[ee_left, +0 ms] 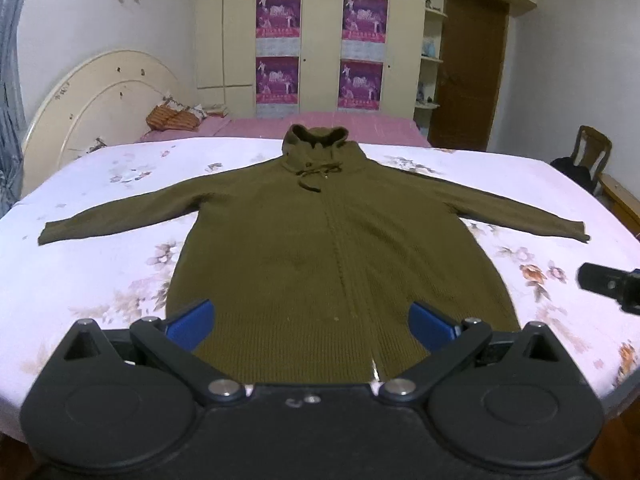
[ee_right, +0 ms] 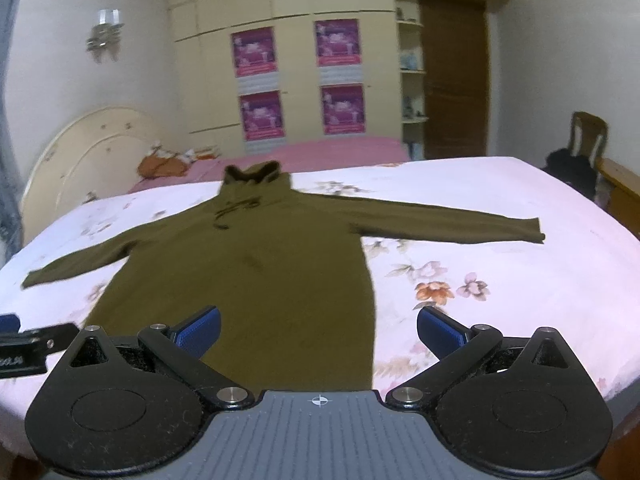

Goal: Fold large clothes
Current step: 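Grasp the cardigan sleeve cuff with the right gripper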

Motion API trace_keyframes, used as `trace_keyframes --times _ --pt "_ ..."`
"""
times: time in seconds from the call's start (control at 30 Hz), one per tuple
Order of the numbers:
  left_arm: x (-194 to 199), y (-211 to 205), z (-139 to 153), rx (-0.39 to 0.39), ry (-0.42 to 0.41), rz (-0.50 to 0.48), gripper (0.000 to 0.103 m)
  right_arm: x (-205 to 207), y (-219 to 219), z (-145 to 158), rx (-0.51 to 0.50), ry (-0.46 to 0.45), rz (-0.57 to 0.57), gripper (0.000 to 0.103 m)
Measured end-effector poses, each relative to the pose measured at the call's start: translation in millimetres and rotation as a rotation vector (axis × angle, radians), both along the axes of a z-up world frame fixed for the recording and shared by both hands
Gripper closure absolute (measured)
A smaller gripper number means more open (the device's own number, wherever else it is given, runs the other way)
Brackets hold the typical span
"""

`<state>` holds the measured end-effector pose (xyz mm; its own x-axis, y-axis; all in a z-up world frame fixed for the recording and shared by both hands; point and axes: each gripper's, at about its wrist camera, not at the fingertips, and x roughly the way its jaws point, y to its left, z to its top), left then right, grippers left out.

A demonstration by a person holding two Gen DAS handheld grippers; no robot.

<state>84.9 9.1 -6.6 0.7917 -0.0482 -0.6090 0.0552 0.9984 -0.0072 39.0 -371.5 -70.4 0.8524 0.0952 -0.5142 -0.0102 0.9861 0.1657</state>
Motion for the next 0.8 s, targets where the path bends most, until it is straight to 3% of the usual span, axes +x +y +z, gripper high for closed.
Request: trace_keyframes --times 0.27,0.4,0.63,0.67,0.7,0.73,0.8 --pt "82 13 -16 -0.037 0.003 -0.044 0.000 70 -14 -8 0.013 -0.010 -0.099 0.000" --pt "116 16 -22 -0.031 0.001 -0.087 0.005 102 -20 -12 0.011 -0.013 -0.169 0.001" --pt "152 16 -27 -0.039 -0.148 -0.053 0.000 142 -49 -19 0.011 -0.038 -0.303 0.001" --pt "160 13 -27 -0.041 -0.132 -0.065 0.000 148 -56 -21 0.015 -0.034 -0.327 0.005" --pt "168 12 -28 -0.067 -0.109 -0.085 0.000 153 -66 -23 0.024 -0.029 -0.346 0.019" --pt "176 11 -28 -0.095 -0.086 -0.098 0.000 158 -77 -26 0.035 -0.013 -0.373 0.049" --pt "191 8 -32 -0.134 -0.060 -0.097 0.000 169 -103 -33 0.082 0.011 -0.425 0.052"
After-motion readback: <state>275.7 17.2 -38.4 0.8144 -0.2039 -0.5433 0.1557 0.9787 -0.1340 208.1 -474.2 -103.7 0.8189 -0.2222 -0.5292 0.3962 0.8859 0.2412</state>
